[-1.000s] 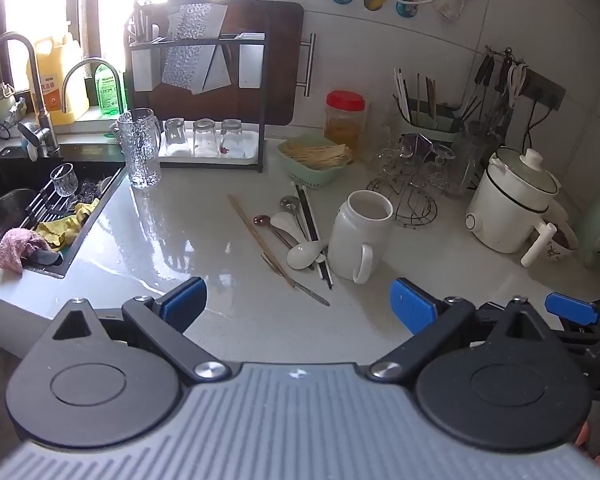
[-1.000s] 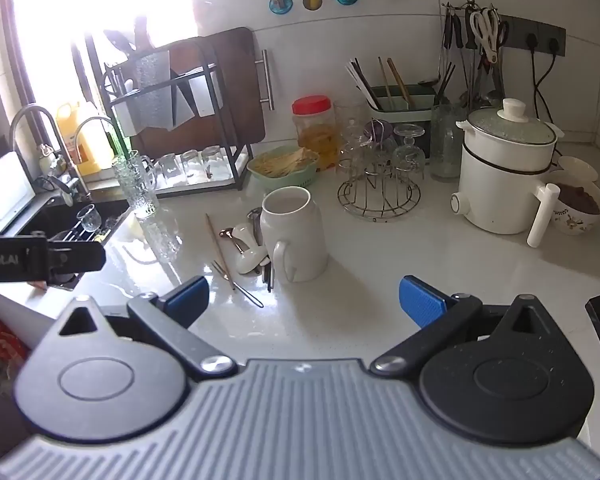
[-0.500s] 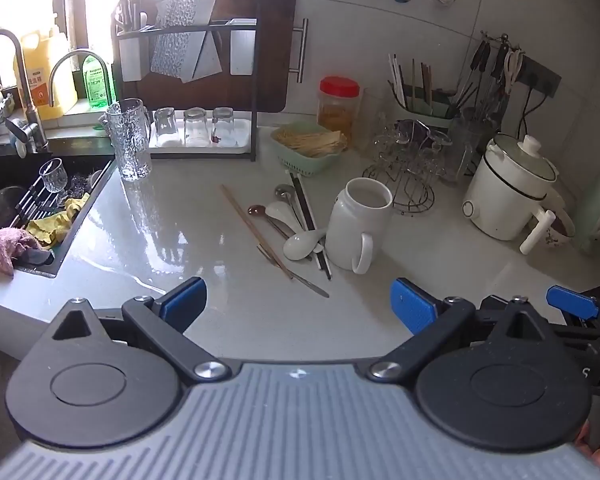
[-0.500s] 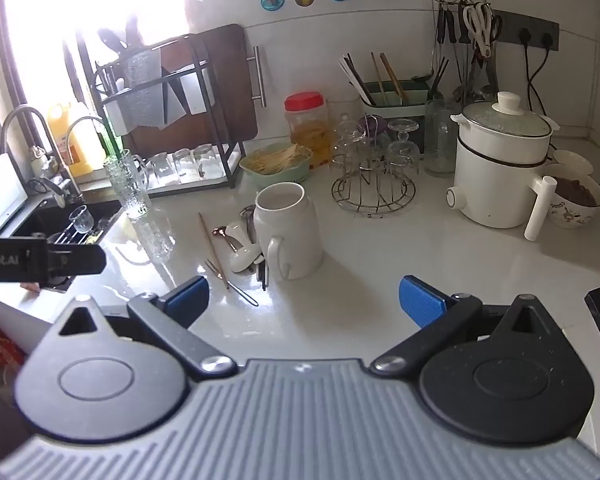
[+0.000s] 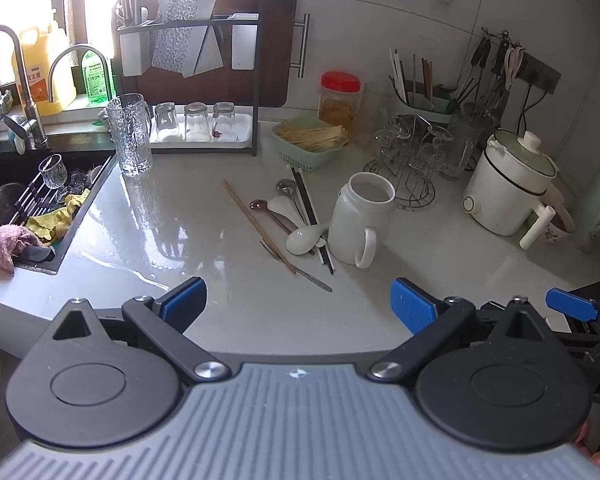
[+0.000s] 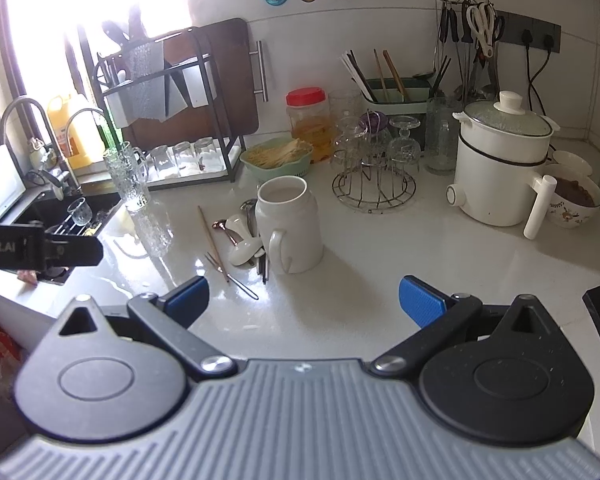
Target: Organize utensils
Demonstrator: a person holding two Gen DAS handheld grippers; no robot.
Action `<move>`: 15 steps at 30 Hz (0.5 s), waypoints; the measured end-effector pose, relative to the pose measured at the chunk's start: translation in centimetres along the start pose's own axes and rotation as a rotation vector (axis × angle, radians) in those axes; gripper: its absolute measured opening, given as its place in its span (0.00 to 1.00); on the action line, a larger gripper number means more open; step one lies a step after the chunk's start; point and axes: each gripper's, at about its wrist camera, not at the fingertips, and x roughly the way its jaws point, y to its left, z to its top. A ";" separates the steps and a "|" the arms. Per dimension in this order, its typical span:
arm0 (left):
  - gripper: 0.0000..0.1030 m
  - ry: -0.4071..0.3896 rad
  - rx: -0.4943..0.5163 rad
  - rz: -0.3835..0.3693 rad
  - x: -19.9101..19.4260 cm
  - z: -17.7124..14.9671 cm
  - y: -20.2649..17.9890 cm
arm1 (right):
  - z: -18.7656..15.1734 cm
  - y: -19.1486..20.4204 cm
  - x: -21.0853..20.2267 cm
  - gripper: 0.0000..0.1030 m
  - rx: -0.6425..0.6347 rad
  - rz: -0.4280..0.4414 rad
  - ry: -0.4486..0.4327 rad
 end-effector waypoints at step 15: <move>0.97 0.003 -0.006 -0.003 -0.4 -0.7 0.9 | -0.4 0.4 0.1 1.00 0.007 -0.007 0.002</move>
